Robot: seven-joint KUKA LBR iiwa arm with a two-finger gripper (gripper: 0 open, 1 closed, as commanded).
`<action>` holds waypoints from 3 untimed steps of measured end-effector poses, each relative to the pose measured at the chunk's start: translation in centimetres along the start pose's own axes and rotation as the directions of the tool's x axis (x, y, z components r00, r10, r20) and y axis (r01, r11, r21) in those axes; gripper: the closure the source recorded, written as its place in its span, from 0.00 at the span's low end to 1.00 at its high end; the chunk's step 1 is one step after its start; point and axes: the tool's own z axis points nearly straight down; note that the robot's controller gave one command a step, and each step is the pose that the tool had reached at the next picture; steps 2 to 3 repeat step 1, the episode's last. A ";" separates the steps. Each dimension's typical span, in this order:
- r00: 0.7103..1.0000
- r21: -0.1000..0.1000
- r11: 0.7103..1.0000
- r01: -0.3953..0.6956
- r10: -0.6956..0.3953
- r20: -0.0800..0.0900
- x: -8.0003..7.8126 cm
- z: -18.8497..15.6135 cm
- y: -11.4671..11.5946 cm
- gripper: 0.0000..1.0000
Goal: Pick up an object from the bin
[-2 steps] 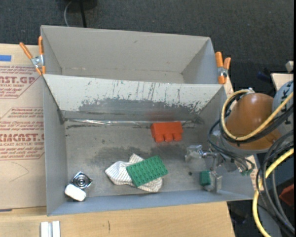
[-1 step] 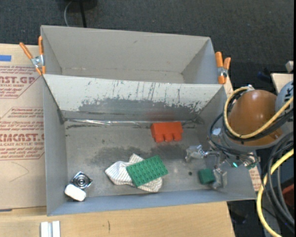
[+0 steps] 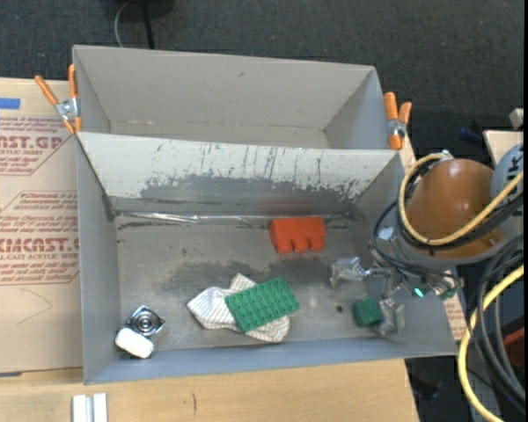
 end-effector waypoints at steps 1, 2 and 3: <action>1.000 0.005 1.000 0.001 -0.001 0.000 0.1 0.0 -0.2 1.00; 1.000 0.005 1.000 0.001 -0.001 0.000 0.1 0.0 -0.2 1.00; 1.000 0.005 1.000 0.001 -0.001 0.000 0.1 0.0 -0.2 1.00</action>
Offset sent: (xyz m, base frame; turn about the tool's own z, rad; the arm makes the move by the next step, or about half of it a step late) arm 0.0000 0.0000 0.0000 0.0000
